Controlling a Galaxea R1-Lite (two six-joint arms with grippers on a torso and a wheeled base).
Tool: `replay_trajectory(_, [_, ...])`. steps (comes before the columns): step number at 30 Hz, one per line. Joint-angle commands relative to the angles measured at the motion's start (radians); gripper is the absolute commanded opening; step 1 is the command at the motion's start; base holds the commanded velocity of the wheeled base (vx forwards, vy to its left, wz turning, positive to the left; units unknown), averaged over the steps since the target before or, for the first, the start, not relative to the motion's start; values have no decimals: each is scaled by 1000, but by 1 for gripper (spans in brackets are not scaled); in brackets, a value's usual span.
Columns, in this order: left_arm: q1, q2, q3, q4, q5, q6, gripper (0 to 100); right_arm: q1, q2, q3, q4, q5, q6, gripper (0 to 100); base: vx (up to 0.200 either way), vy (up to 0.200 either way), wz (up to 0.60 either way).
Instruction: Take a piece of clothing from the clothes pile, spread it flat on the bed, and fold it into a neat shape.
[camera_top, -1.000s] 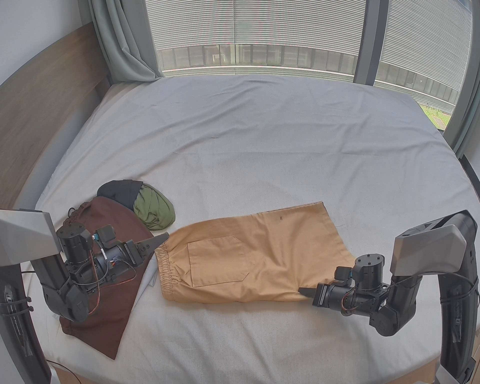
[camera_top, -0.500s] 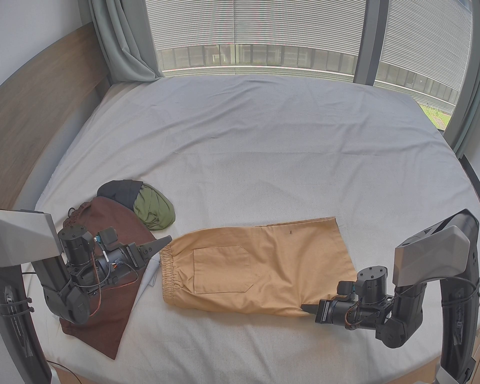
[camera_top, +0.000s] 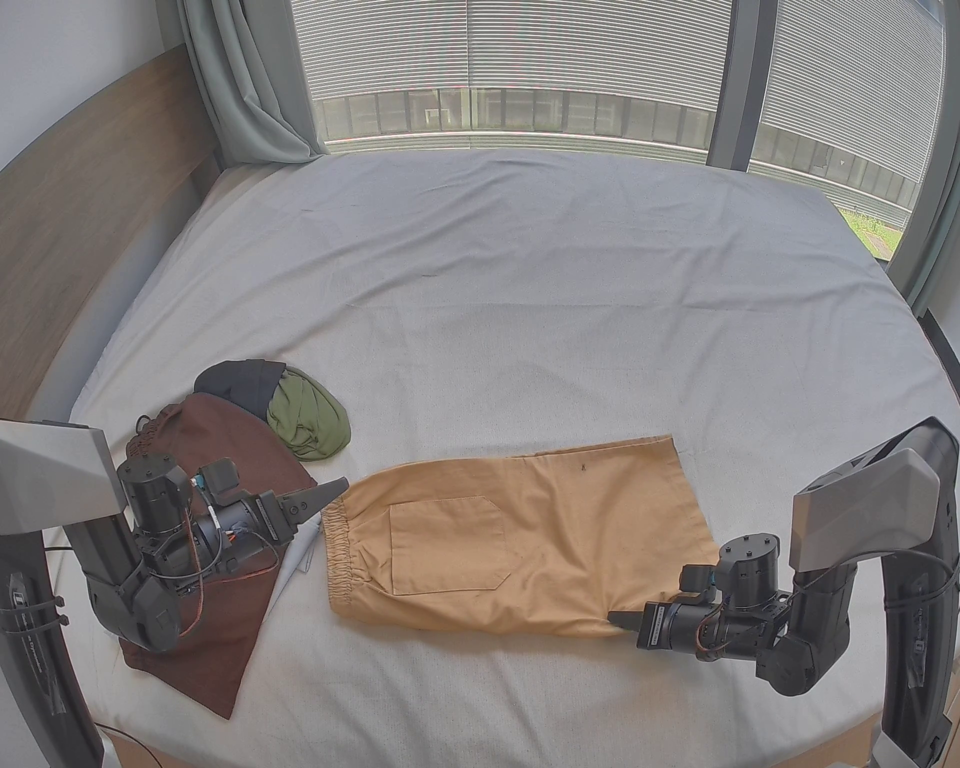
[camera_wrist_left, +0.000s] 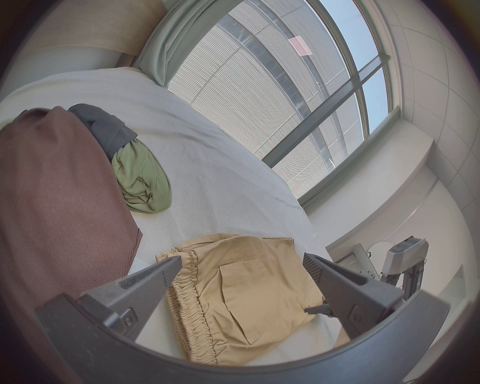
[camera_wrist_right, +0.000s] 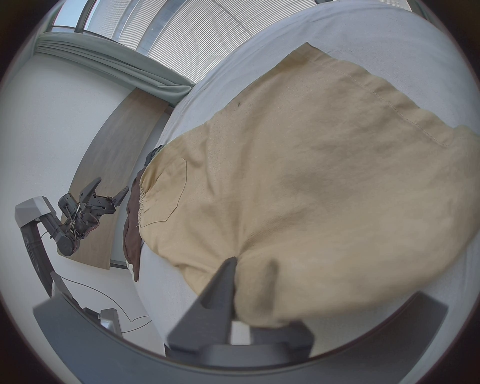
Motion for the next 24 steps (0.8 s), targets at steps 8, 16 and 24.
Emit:
replay_trajectory(8, [32, 28, 9, -6, -92, 144, 100, 8, -18, 42, -1, 2, -8, 100, 0, 0, 0])
replay_trajectory(16, [47, 20, 19, -6, -130, 147, 100, 16, -109, 140, 0, 25, -89, 100, 0, 0, 0])
replay_trajectory(24, [44, 20, 19, -4, -132, 145, 100, 57, -210, 213, -14, 49, -92, 100, 0, 0, 0])
